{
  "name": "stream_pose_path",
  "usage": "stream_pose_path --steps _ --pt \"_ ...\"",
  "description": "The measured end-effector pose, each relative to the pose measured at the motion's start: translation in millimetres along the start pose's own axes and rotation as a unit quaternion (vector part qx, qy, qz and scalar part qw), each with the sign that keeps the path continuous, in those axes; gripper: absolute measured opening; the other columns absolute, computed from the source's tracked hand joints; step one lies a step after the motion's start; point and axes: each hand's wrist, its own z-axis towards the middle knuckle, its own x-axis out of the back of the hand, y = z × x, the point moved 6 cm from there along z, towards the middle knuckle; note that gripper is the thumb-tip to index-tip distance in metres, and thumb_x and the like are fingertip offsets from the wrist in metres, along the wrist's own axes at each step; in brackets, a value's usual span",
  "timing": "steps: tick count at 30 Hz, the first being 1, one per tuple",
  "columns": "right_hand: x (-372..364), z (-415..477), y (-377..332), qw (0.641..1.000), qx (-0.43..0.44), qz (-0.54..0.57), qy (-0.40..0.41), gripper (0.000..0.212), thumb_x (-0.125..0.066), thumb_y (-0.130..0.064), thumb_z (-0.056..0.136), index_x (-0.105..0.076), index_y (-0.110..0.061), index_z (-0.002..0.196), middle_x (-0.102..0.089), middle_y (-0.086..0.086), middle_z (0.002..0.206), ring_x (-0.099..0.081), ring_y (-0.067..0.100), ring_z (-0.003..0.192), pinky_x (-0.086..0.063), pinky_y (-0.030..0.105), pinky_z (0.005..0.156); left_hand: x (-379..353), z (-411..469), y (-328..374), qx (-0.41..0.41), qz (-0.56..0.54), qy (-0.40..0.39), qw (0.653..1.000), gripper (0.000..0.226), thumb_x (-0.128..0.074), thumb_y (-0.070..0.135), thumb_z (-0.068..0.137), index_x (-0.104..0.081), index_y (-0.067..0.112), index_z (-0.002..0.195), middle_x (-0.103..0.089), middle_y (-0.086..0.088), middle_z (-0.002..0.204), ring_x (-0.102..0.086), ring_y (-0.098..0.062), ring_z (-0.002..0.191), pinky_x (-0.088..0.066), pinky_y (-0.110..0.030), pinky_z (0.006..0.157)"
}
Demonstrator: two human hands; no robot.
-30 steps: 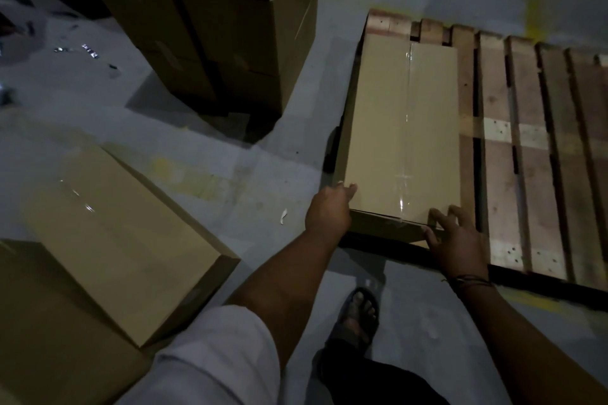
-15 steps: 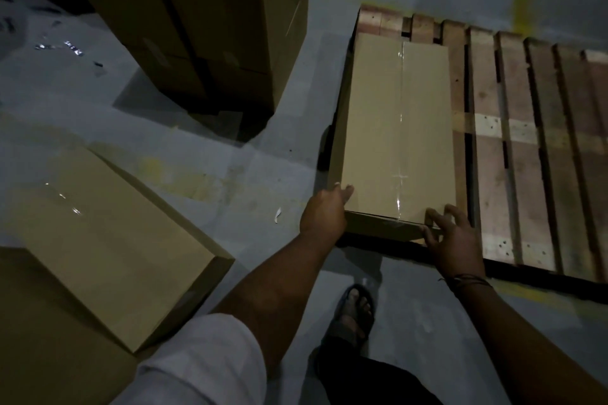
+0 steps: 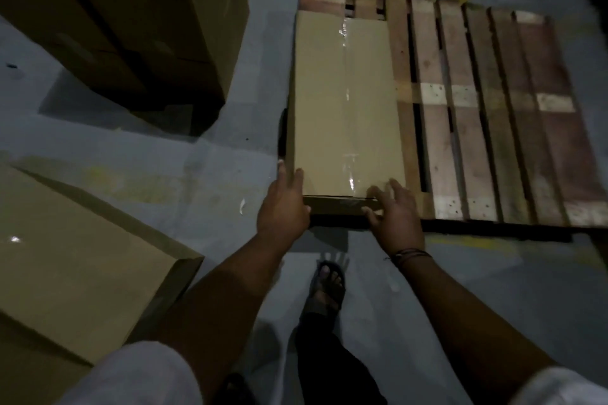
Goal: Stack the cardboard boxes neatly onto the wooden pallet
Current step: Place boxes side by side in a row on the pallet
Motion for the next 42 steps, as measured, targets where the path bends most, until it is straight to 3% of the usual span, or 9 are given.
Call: stream_pose_path --steps 2,8,13,19,23,27,37,42 --pt "5.0 -0.7 -8.0 1.000 0.008 -0.014 -0.007 0.044 -0.071 -0.032 0.090 -0.061 -0.024 0.132 -0.038 0.016 0.154 -0.035 0.042 0.137 -0.044 0.052 0.104 5.0 -1.5 4.8 0.006 0.016 -0.010 1.000 0.083 -0.067 0.026 0.095 -0.016 0.021 0.161 0.007 -0.013 0.169 -0.031 -0.034 0.145 -0.038 -0.041 0.112" --pt "14.8 14.7 -21.6 0.998 0.013 -0.023 -0.051 0.048 -0.064 -0.039 0.094 -0.052 -0.028 0.140 -0.030 0.011 0.159 -0.025 0.037 0.144 -0.034 0.049 0.113 17.9 10.1 20.7 0.011 0.034 -0.052 0.998 0.086 -0.067 0.023 0.095 -0.012 0.024 0.161 0.012 -0.010 0.169 -0.051 -0.034 0.129 -0.050 -0.038 0.095" --pt "10.3 36.1 -26.7 0.993 0.035 -0.054 -0.101 0.049 -0.060 -0.039 0.096 -0.048 -0.028 0.143 -0.027 0.010 0.160 -0.023 0.036 0.145 -0.035 0.051 0.111 15.2 24.1 17.2 0.011 0.063 -0.077 0.995 0.070 -0.066 0.016 0.094 -0.030 0.017 0.154 -0.005 -0.013 0.168 -0.056 -0.036 0.123 -0.048 -0.038 0.097" --pt "12.4 43.4 -43.8 0.997 0.052 -0.038 -0.052 0.024 -0.064 -0.038 0.089 -0.064 -0.026 0.110 -0.050 0.009 0.138 -0.043 0.033 0.127 -0.043 0.049 0.097 16.2 19.6 -1.8 0.028 0.021 -0.076 0.996 0.060 -0.058 0.025 0.100 -0.033 0.024 0.155 -0.012 -0.003 0.169 -0.047 -0.030 0.136 -0.044 -0.038 0.107" --pt "11.4 40.0 -90.8 0.991 0.121 -0.024 -0.059 0.027 -0.065 -0.034 0.090 -0.065 -0.021 0.114 -0.056 0.011 0.132 -0.049 0.034 0.121 -0.045 0.047 0.092 38.5 -0.6 -28.1 0.038 -0.060 -0.045 0.996 0.052 -0.058 0.024 0.099 -0.046 0.021 0.150 -0.041 -0.004 0.158 -0.044 -0.026 0.140 -0.037 -0.035 0.112" --pt "2.5 20.7 -158.3 0.981 0.182 -0.009 -0.066 0.033 -0.066 -0.032 0.091 -0.065 -0.018 0.122 -0.056 0.012 0.135 -0.050 0.035 0.122 -0.047 0.048 0.093 65.2 -44.6 -74.6 0.080 -0.103 -0.005 0.991 0.046 -0.058 0.028 0.099 -0.054 0.023 0.144 -0.059 -0.003 0.142 -0.057 -0.025 0.126 -0.046 -0.037 0.105" --pt "-86.5 -113.5 -336.1 0.940 0.316 -0.031 -0.121 0.039 -0.060 -0.038 0.095 -0.066 -0.014 0.125 -0.057 0.014 0.133 -0.053 0.039 0.120 -0.049 0.049 0.092 103.0 -241.5 -242.1 0.175 -0.120 0.093 0.973 0.042 -0.053 0.031 0.097 -0.061 0.027 0.138 -0.064 0.003 0.135 -0.060 -0.018 0.119 -0.045 -0.028 0.100" --pt "-142.1 -220.5 -438.1 0.904 0.384 -0.031 -0.184 0.037 -0.066 -0.033 0.092 -0.065 -0.018 0.126 -0.057 0.012 0.134 -0.052 0.038 0.120 -0.050 0.050 0.091 123.8 -364.9 -342.9 0.257 -0.132 0.179 0.940 0.039 -0.047 0.030 0.094 -0.068 0.022 0.126 -0.068 0.000 0.125 -0.064 -0.023 0.114 -0.049 -0.032 0.098"
